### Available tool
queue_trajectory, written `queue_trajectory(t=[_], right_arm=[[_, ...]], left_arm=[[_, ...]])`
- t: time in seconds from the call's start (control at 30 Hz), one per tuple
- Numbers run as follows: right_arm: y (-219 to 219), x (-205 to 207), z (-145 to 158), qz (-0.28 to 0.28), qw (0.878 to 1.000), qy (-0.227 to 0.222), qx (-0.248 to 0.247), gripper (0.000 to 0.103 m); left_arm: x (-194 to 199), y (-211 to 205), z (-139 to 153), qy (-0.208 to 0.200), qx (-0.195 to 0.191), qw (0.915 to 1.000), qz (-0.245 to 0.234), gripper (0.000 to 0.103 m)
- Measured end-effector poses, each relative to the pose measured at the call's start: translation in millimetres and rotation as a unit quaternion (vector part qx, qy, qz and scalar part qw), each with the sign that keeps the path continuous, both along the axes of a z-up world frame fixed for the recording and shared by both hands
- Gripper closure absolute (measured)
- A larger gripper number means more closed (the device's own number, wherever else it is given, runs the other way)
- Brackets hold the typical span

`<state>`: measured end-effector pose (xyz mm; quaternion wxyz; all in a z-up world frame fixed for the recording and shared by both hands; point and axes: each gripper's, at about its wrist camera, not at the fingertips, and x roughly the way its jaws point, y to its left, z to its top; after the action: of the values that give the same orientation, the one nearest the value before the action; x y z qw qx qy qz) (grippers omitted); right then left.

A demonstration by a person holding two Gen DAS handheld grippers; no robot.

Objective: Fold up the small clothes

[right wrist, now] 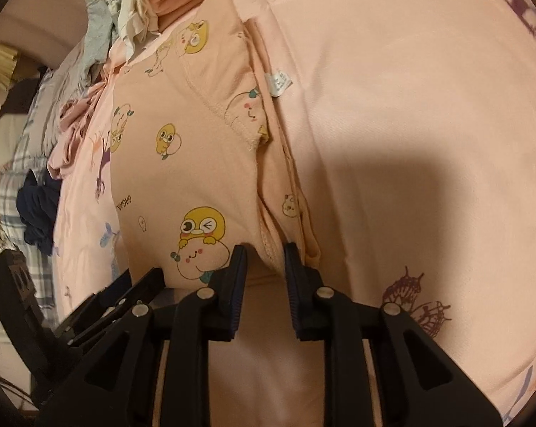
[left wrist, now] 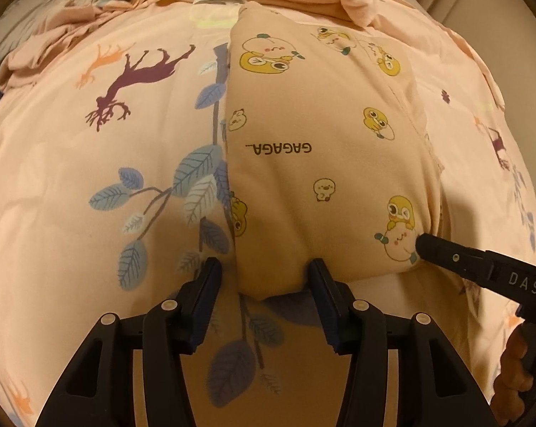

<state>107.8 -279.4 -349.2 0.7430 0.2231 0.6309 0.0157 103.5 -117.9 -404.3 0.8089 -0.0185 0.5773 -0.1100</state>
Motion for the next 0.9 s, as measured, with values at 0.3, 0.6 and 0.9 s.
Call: queue_trajectory(t=[0.3, 0.6, 0.9], right_arm=[[22, 4, 2, 0.069, 0.994, -0.019, -0.08, 0.08], [13, -2, 2, 0.06, 0.996, -0.029, -0.052, 0.08], [8, -6, 1, 0.056, 0.997, -0.037, -0.032, 0.08]], left_arm=[[-11, 6, -1, -0.029, 0.002, 0.9996, 0.004, 0.051], [-12, 6, -2, -0.037, 0.0, 0.9993, 0.003, 0.051], [-15, 2, -2, -0.048, 0.012, 0.9987, 0.008, 0.051]])
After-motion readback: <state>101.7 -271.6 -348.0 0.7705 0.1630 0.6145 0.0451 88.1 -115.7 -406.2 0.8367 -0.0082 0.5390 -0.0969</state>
